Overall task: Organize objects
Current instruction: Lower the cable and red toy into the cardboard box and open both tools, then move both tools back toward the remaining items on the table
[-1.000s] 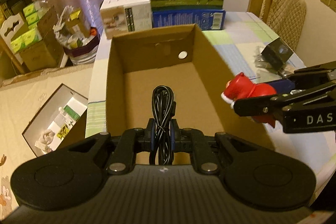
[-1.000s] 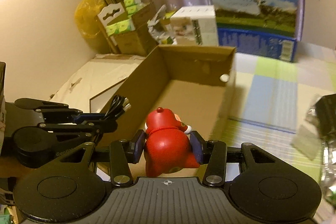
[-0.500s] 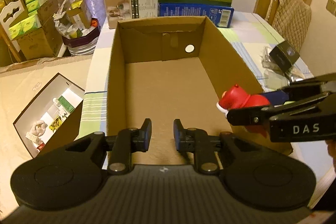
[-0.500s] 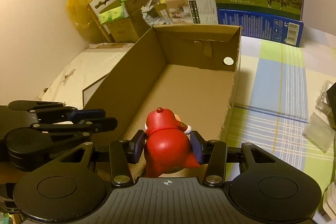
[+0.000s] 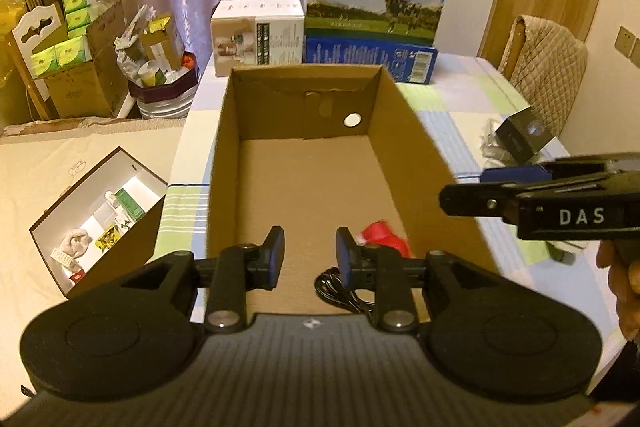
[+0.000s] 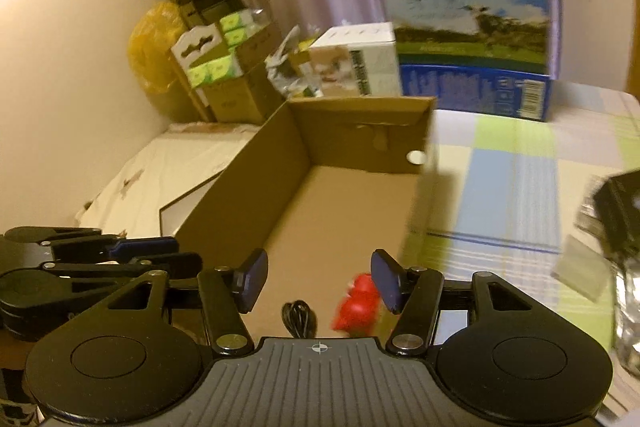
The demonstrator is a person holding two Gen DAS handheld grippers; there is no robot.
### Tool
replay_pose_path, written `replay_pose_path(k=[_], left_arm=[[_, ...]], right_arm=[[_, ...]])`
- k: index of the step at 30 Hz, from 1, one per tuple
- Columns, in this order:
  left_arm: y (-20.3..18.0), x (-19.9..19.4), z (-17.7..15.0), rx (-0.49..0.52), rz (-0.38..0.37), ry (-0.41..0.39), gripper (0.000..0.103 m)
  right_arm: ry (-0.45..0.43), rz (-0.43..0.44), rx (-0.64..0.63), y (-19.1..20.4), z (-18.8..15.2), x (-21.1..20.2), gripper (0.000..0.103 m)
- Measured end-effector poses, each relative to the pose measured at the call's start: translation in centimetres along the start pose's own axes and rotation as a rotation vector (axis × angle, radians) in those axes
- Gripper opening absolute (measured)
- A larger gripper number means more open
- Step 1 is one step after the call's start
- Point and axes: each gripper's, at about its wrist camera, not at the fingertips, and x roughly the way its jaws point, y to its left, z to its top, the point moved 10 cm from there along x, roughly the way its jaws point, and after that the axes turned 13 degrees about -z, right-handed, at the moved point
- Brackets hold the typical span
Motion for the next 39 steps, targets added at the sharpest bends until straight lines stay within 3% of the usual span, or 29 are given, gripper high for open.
replay_pose_path(k=[8,17,26,30,39], left_arm=[[-5.3,-1.5,-0.6,-0.005,-0.066,-0.038,0.029],[-13.8,-1.5,-1.6,0.036,-0.158,-0.055,0.04],[-21.9,0.6,-2.5,0.068,-0.284,-0.019,0.067],[-24.5,2.2,-3.0,0.085,-0.309,-0.002,0.087],[-27.7,7.2,-4.1,0.145,-0.332,0.075,0.094]], right_arm=[[-0.038,-0.097,0.073,-5.2,-3.2,-5.6,0.055],[-0.044,-0.273,0.164,-13.9,-8.5,-11.7,0.056],[-0.078,-0.417,0.265,-21.8,-11.8,-16.5,0.056],[-0.079,-0.452,0.322,-24.4,-12.7,-17.1,0.056],[-0.075,-0.487,0.384,-29.0,-14.1,-16.9,0.056]])
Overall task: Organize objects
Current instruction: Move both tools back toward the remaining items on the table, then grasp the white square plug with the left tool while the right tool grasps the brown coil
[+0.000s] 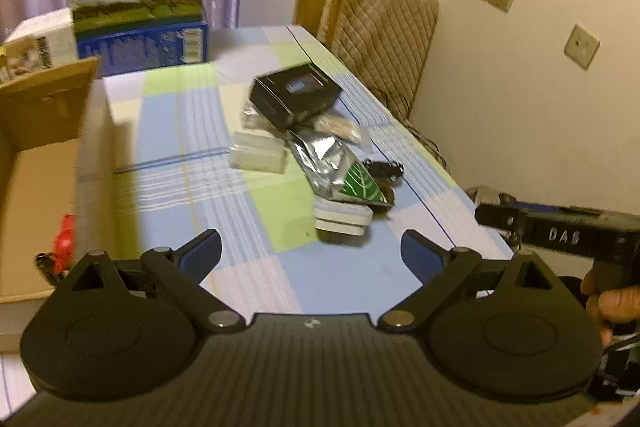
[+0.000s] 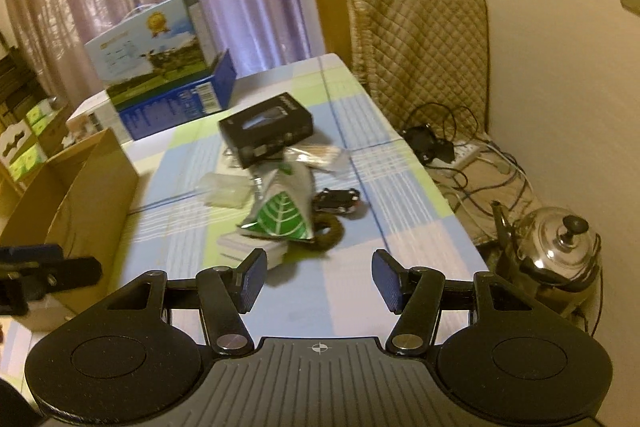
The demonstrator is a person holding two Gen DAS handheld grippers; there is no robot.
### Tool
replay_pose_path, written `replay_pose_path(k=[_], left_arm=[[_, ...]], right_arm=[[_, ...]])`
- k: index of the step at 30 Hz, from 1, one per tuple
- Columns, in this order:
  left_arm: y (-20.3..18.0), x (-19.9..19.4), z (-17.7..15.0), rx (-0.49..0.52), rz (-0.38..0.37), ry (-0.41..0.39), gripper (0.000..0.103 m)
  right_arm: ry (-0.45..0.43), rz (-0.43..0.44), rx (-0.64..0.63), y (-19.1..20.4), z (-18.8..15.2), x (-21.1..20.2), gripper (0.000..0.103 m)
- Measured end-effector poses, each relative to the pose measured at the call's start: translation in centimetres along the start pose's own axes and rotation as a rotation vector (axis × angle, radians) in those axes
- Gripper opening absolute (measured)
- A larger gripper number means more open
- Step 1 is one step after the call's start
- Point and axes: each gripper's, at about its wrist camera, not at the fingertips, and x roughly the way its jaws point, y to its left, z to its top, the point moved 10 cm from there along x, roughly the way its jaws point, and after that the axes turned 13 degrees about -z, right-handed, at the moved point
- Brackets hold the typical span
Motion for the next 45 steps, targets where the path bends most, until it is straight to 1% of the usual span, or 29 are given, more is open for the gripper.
replay_pose_path(k=[2,7,14,17,23,24,26,27,29,32,36,39,42,45], left_arm=[[-0.1,1.4,0.1,0.005,-0.001,0.017,0.094],[-0.5,5.0,0.5,0.04,-0.012,0.048,0.095],[0.0,10.1,0.3,0.075,-0.014,0.09,0.095],[0.5,12.0,0.0,0.065,-0.021,0.113,0.093],[0.9,15.1,0.2,0.083,-0.045,0.143,0.081],[0.9,15.5,0.3,0.087,-0.052,0.149,0.079],[0.9,16.5,0.3,0.087,-0.068,0.164,0.07],[0.8,16.9,0.3,0.093,-0.071,0.17,0.064],[0.8,17.5,0.3,0.107,-0.072,0.177,0.062],[0.7,17.8,0.2,0.133,-0.066,0.188,0.062],[1.6,16.6,-0.6,0.125,-0.048,0.197,0.061],[3.2,14.7,-1.7,0.099,-0.005,0.195,0.061],[4.7,12.7,-2.7,0.078,0.038,0.185,0.061],[5.8,11.5,-3.4,0.049,0.058,0.176,0.061]], right_arm=[[0.007,0.002,0.018,-0.8,0.3,0.7,0.056],[0.019,-0.008,0.018,-1.8,0.7,2.5,0.056],[0.043,-0.028,-0.011,-2.3,0.7,5.0,0.056],[0.054,-0.035,-0.026,-2.3,0.3,6.1,0.056],[0.099,-0.036,0.011,-2.8,0.0,8.3,0.056],[0.097,-0.037,0.01,-2.8,0.1,8.4,0.056],[0.1,-0.047,-0.001,-2.7,0.3,8.9,0.056],[0.105,-0.045,0.0,-2.6,0.3,9.2,0.055],[0.115,-0.044,0.001,-2.6,0.2,9.7,0.056],[0.138,-0.032,-0.01,-2.2,0.1,10.5,0.056],[0.18,-0.002,-0.072,-0.9,-0.5,11.7,0.056],[0.209,0.015,-0.147,0.4,-0.9,12.9,0.056],[0.19,0.022,-0.243,1.8,-1.1,14.0,0.056],[0.17,-0.01,-0.379,3.0,-1.4,15.6,0.056]])
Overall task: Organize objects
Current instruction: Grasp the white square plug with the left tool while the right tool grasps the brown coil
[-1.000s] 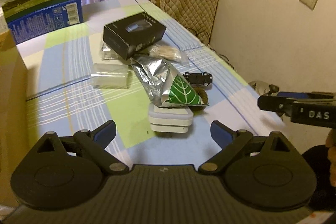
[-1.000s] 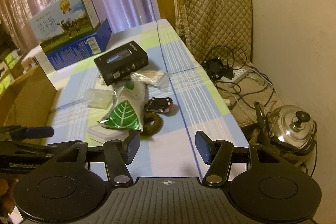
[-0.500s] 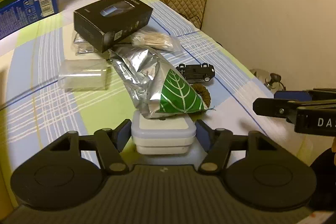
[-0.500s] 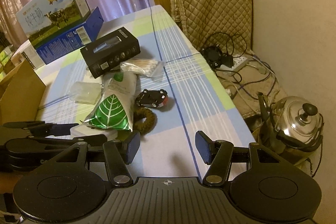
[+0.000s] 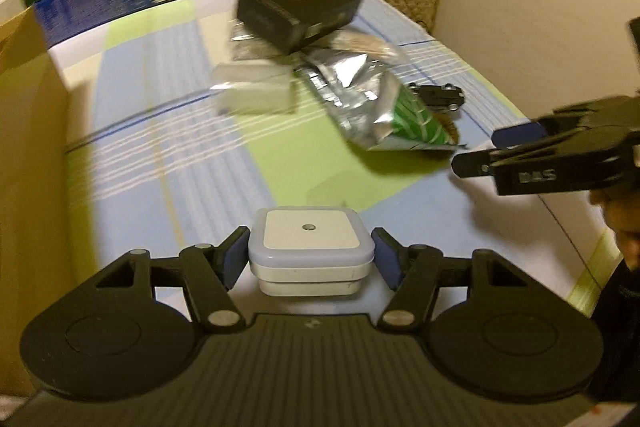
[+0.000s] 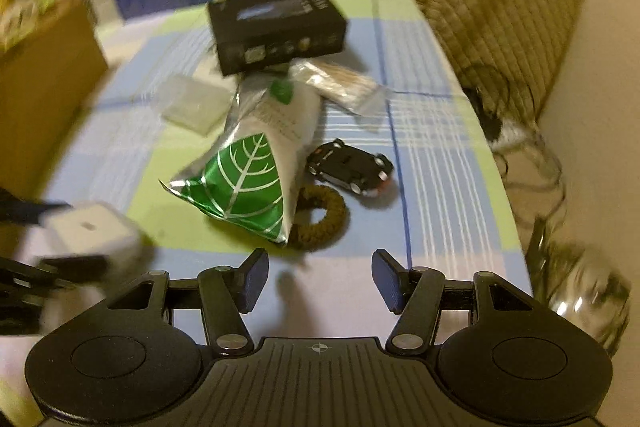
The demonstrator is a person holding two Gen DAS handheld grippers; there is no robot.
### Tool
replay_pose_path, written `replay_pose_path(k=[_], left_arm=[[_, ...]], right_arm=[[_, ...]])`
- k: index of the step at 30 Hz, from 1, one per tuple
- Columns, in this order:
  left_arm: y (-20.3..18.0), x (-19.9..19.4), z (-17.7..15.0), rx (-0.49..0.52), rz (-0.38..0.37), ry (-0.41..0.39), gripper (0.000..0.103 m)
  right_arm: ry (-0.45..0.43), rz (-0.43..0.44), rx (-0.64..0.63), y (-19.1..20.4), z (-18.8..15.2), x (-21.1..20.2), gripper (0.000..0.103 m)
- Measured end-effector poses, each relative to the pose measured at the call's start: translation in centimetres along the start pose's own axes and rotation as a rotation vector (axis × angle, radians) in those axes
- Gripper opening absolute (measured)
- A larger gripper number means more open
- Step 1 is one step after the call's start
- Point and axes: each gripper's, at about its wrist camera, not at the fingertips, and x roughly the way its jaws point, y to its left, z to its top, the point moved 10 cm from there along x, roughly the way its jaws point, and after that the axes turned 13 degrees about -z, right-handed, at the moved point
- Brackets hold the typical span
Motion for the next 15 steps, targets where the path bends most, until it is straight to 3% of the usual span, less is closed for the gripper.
replay_pose_path(k=[3,9,11,12,15], left_arm=[[0.5,-0.6,-0.3,-0.021,0.001,-0.011,0.061],[0.4,-0.7,-0.4,-0.034,-0.006,-0.03,0.061],[0.4,-0.7,-0.4,-0.039,-0.012,-0.038,0.061],[0.4,-0.7,-0.4,-0.041,-0.013,-0.04,0.061],[0.4,-0.7,-0.5,-0.039,-0.015,-0.039,0.062]], right_arm=[[-0.026,-0.034,-0.114,0.8,0.2,1.6,0.056],[-0.094,0.034,-0.128,1.8,1.4,3.0,0.055],[-0.083,0.059,-0.086,1.7,1.4,3.2,0.046],[-0.076,0.071,-0.066,1.7,1.3,3.1,0.036],[-0.046,0.038,-0.047,2.0,0.9,2.4,0.018]])
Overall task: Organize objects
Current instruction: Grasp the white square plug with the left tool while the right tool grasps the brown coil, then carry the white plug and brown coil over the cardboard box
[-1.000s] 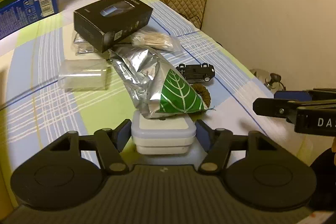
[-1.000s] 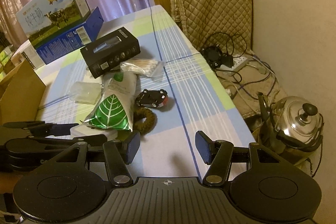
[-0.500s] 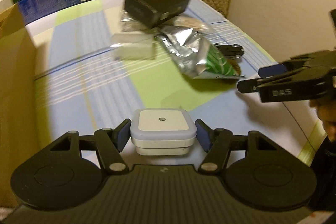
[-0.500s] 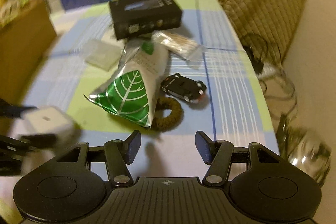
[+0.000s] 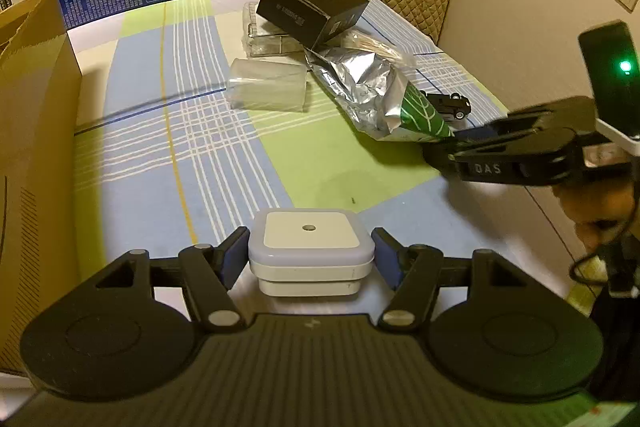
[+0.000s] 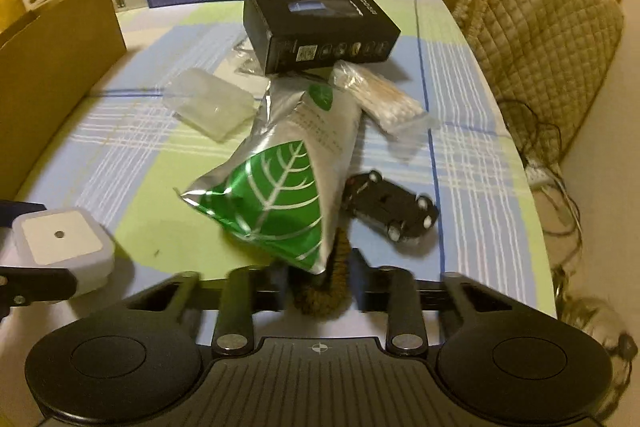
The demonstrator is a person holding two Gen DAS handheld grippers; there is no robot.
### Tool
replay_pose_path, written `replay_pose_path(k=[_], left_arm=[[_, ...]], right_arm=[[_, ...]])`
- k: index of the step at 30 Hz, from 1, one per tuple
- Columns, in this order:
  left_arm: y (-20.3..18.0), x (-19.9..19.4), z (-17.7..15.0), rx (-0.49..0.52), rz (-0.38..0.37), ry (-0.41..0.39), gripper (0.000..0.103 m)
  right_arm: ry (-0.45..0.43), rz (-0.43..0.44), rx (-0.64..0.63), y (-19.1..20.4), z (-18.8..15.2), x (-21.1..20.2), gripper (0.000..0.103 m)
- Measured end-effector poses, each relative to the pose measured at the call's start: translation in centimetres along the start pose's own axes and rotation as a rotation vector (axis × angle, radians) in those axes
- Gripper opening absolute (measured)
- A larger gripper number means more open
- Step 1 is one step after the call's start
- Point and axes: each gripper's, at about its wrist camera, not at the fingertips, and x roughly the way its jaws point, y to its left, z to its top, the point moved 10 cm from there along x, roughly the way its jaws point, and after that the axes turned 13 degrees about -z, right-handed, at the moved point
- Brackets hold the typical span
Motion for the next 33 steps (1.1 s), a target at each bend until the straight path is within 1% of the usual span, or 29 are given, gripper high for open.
replay_pose_path(k=[1,5,9,15,21,26,33], left_arm=[[0.0,0.0,0.0,0.003,0.001,0.0,0.061],[-0.2,0.1,0.0,0.02,0.004,0.008,0.061],[-0.2,0.1,-0.2,0.033,0.007,0.018,0.061],[-0.2,0.1,-0.5,0.046,0.015,0.033,0.061],[-0.3,-0.1,-0.6,0.051,0.026,0.046,0.06],[-0.9,-1.6,-0.5,0.039,0.028,0.023,0.06],[-2.1,-4.5,0.0,0.026,0.028,-0.027,0.06]], right_arm=[[0.013,-0.009,0.016,0.0,-0.3,-0.3,0.016],[0.059,-0.012,0.081,0.7,-2.0,-2.3,0.015],[0.09,0.027,0.156,1.6,-3.9,-4.6,0.014],[0.099,0.07,0.192,3.2,-5.5,-6.5,0.014],[0.082,0.072,0.206,3.4,-5.5,-7.1,0.014],[0.053,0.083,0.216,3.2,-4.6,-8.3,0.014],[0.008,0.094,0.208,3.7,-3.7,-10.9,0.014]])
